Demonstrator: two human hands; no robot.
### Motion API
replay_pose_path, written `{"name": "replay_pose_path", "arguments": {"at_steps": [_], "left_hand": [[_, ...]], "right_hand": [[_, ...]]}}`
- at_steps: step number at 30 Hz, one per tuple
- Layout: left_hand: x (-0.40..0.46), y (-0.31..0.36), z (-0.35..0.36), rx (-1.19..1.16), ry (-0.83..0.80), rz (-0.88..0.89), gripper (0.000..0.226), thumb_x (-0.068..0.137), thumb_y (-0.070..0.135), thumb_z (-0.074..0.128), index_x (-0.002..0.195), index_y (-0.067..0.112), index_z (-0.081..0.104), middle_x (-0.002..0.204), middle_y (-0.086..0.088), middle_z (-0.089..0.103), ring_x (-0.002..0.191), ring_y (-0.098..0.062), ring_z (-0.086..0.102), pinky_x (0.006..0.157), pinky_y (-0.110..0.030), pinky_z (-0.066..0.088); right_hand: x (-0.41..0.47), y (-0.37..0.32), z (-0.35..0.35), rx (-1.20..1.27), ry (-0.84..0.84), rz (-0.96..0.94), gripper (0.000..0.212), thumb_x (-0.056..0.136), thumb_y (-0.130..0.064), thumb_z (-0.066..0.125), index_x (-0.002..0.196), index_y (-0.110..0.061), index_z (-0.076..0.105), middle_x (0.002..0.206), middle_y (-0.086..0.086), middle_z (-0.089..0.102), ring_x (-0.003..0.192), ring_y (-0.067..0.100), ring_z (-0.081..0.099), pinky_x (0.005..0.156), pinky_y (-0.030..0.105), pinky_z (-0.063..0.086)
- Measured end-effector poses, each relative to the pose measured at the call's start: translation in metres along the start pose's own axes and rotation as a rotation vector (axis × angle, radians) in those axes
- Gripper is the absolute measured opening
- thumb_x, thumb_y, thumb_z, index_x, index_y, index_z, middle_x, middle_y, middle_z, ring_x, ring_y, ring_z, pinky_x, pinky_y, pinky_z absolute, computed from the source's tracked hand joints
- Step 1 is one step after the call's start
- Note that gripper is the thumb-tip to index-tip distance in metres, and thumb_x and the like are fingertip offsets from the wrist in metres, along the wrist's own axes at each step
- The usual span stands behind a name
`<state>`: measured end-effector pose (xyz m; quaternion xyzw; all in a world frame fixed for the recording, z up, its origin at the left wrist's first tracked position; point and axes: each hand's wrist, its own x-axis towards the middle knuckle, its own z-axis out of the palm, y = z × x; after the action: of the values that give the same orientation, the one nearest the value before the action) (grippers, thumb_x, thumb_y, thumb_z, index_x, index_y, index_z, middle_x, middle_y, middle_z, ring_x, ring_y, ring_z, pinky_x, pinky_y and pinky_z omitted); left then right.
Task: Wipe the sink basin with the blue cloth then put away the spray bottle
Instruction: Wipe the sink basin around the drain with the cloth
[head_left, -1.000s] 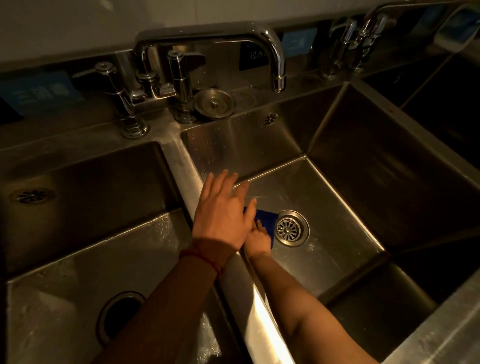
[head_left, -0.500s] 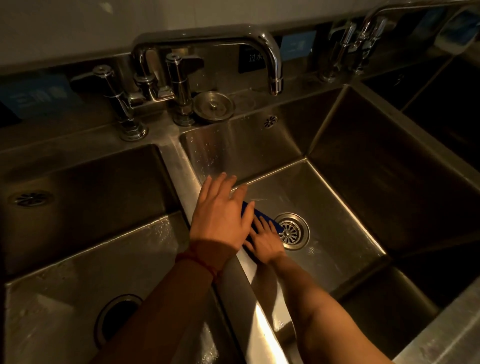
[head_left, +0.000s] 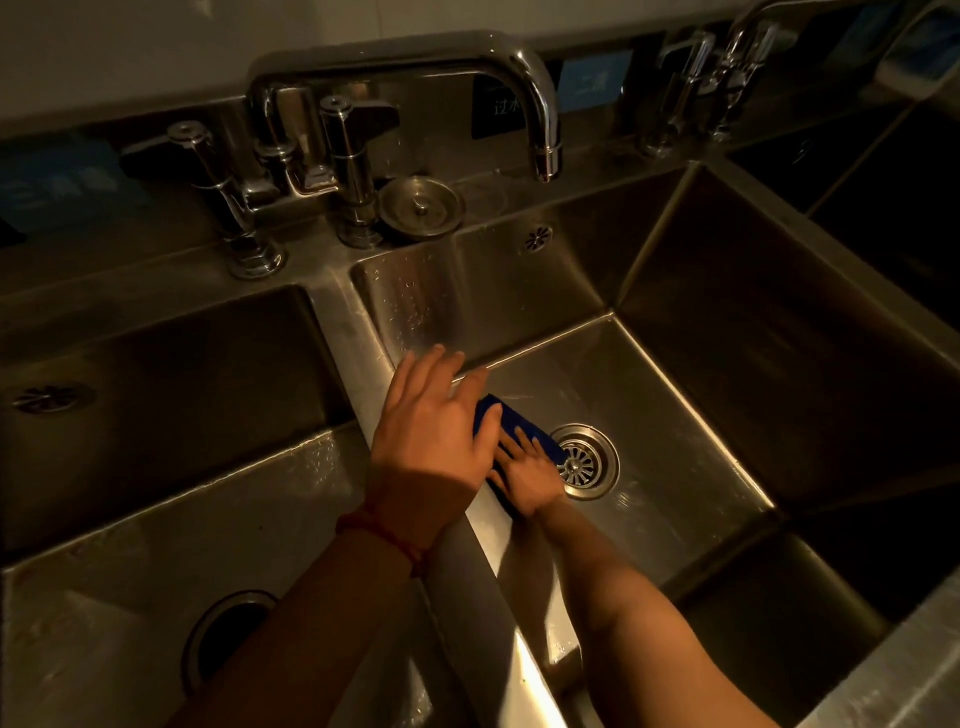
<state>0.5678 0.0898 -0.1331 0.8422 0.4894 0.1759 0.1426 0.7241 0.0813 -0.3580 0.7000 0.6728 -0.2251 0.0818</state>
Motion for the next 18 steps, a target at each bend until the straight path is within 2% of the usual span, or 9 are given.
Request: {"name": "replay_pose_path", "arguments": {"at_steps": [7,13,18], "left_hand": [[0.0,-0.001,0.001,0.001,-0.002,-0.008,0.044,0.092,0.033,0.047,0.131,0.012,0.048,0.143,-0.012,0.041,0.137,-0.023,0.024,0.112,-0.033,0.005],[0.001,0.001,-0.001,-0.025,-0.009,-0.009,0.043,0.091,0.03,0.048,0.126,0.008,0.053,0.138,-0.016,0.047,0.135,-0.027,0.03,0.113,-0.037,0.01],[0.001,0.002,-0.002,-0.029,-0.043,-0.024,0.059,0.081,0.039,0.032,0.128,0.01,0.051,0.141,-0.012,0.045,0.136,-0.024,0.028,0.113,-0.034,0.008]], "right_hand": [[-0.006,-0.013,0.002,0.033,0.062,0.047,0.056,0.103,-0.032,0.03,0.152,-0.02,0.005,0.161,0.002,0.002,0.148,0.025,-0.001,0.12,0.039,0.009],[-0.01,-0.005,0.004,-0.049,0.031,-0.077,0.057,0.102,-0.03,0.036,0.152,-0.018,0.01,0.16,0.004,0.005,0.148,0.024,0.003,0.12,0.039,0.014],[0.008,0.002,-0.013,-0.084,0.03,-0.084,0.064,0.098,-0.021,0.046,0.151,-0.017,0.011,0.161,0.004,0.004,0.148,0.024,0.001,0.12,0.037,0.013]]}}
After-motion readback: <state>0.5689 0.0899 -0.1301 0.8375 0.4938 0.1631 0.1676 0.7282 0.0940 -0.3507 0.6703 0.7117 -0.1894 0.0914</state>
